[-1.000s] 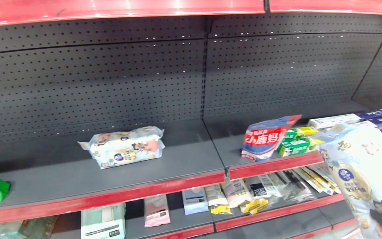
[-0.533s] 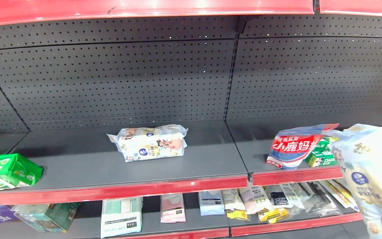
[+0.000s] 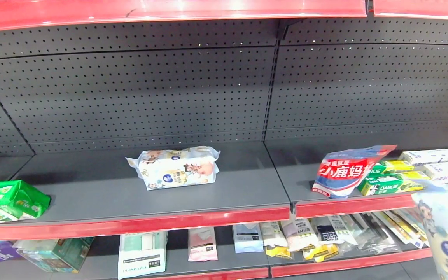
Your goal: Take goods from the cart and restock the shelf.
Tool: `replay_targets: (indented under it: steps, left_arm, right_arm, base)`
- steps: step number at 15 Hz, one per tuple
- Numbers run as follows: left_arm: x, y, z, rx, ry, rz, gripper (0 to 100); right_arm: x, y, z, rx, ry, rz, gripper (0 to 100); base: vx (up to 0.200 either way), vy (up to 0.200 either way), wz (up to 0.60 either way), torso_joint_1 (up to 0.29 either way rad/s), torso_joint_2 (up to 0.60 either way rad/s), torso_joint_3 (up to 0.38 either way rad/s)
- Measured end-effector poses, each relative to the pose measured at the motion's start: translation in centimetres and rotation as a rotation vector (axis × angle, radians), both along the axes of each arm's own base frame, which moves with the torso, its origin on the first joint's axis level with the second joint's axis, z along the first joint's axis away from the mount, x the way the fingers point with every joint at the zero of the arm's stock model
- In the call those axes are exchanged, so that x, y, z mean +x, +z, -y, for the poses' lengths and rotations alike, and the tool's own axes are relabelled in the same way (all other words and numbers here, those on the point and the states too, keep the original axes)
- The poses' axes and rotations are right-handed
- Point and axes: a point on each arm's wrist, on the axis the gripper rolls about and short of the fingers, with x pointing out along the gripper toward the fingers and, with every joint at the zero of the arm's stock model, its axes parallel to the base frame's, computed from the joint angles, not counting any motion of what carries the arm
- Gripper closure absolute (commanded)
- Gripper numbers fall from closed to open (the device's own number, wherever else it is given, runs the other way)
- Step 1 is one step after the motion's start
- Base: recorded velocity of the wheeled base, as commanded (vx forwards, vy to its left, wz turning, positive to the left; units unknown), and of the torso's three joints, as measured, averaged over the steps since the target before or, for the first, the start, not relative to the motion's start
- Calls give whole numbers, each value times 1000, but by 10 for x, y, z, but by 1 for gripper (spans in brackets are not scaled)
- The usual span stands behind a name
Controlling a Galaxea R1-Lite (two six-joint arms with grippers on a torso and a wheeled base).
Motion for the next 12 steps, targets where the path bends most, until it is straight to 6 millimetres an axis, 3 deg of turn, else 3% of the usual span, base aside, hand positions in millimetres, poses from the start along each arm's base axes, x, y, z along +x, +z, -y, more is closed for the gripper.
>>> replay_targets:
  steps: [4, 7, 9, 12]
  left_arm:
    - [0, 18, 0, -21, 10, 10, 0]
    - [12, 67, 0, -57, 45, -8, 0]
    - [46, 96, 0, -12, 38, -116, 0]
    - [122, 117, -2, 161, -62, -310, 0]
  right_arm:
    - [-2, 3, 0, -29, -4, 122, 100]
    - [-1, -7, 2, -34, -76, 95, 100]
    - [0, -10, 2, -37, -86, 90, 100]
    - [0, -10, 2, -37, -87, 89, 100]
  base:
    - [0, 0, 0, 0, 0, 0]
    - [0, 0, 0, 0, 0, 0]
    - [0, 0, 0, 0, 0, 0]
    - [0, 0, 0, 0, 0, 0]
